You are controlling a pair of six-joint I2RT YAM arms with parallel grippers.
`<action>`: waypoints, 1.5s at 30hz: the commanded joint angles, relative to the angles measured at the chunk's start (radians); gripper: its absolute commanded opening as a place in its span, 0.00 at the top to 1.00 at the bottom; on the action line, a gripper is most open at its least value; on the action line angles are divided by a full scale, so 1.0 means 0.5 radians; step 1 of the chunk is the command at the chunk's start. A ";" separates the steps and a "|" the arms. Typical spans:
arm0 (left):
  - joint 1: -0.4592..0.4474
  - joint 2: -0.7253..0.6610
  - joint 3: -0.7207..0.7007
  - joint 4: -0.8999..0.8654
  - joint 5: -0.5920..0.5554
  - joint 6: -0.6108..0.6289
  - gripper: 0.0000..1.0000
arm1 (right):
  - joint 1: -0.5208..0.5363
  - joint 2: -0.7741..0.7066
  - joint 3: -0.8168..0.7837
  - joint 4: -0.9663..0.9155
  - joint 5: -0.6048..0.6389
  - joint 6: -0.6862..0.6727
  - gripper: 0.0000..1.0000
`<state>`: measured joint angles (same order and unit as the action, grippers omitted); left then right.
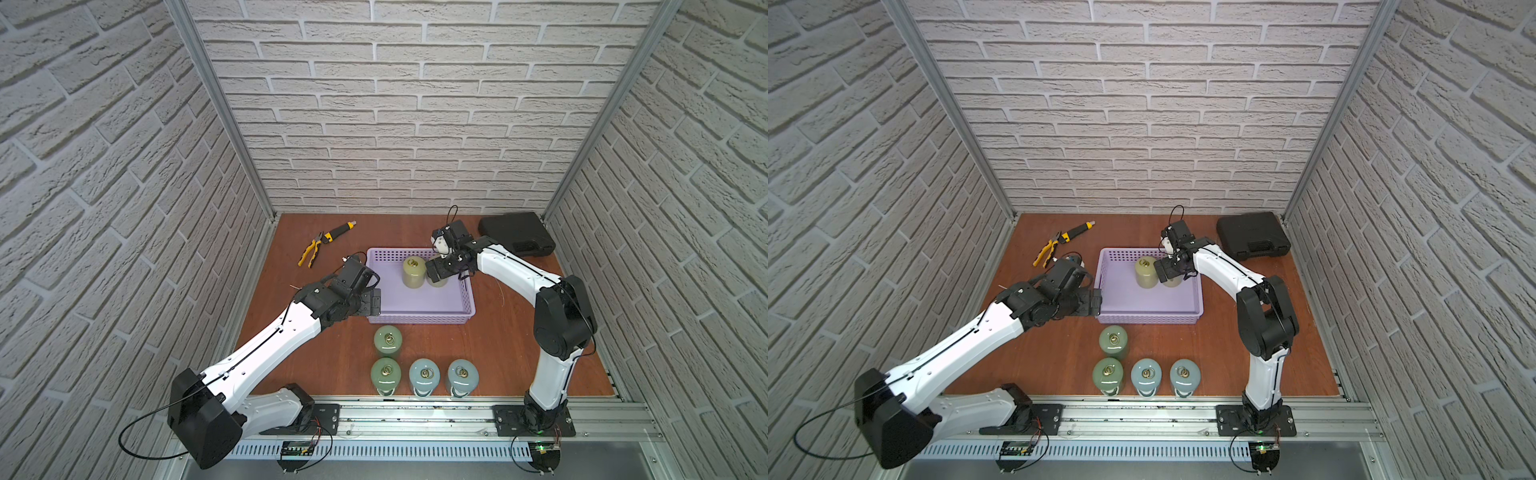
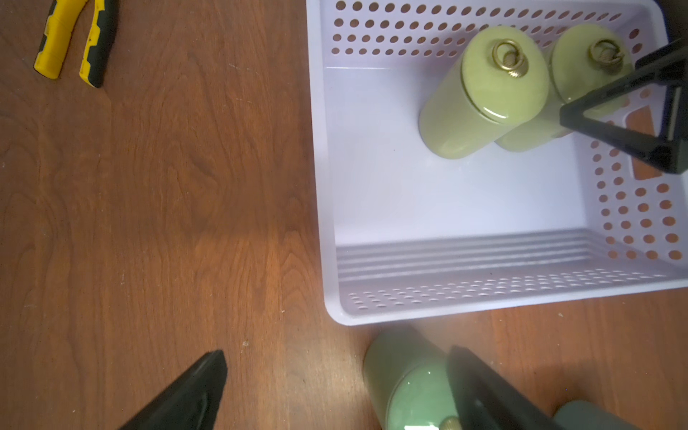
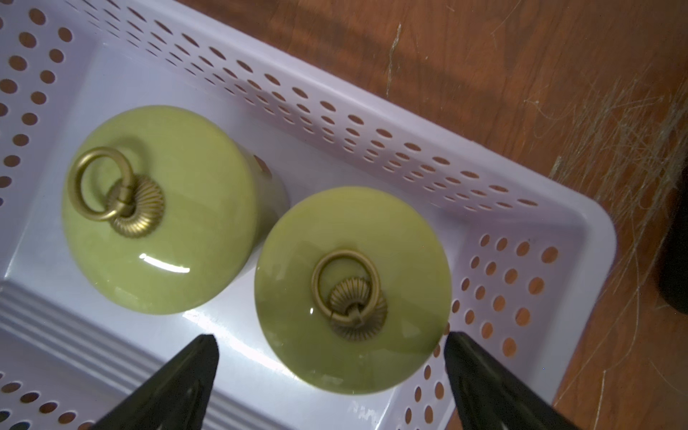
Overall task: Take the tea canister out of the basket
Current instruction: Pick up the tea canister from the basket.
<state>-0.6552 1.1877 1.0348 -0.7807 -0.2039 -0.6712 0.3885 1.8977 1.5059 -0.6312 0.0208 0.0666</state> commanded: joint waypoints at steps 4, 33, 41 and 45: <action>0.058 0.034 0.029 0.064 0.030 0.053 0.02 | -0.030 0.078 0.101 0.024 -0.017 -0.017 0.01; 0.181 0.103 0.045 0.098 0.131 0.102 0.02 | -0.065 0.303 0.311 -0.105 -0.047 0.037 0.30; 0.182 0.050 0.012 0.096 0.176 0.029 0.02 | -0.062 0.206 0.345 -0.220 -0.068 0.101 0.50; 0.187 0.032 0.003 0.113 0.219 0.046 0.02 | -0.061 0.175 0.360 -0.284 -0.087 0.157 0.52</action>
<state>-0.5701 1.2274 1.0386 -0.7540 -0.1177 -0.6476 0.3599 2.0491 1.6512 -0.7265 -0.0055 0.1085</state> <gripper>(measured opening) 0.983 0.852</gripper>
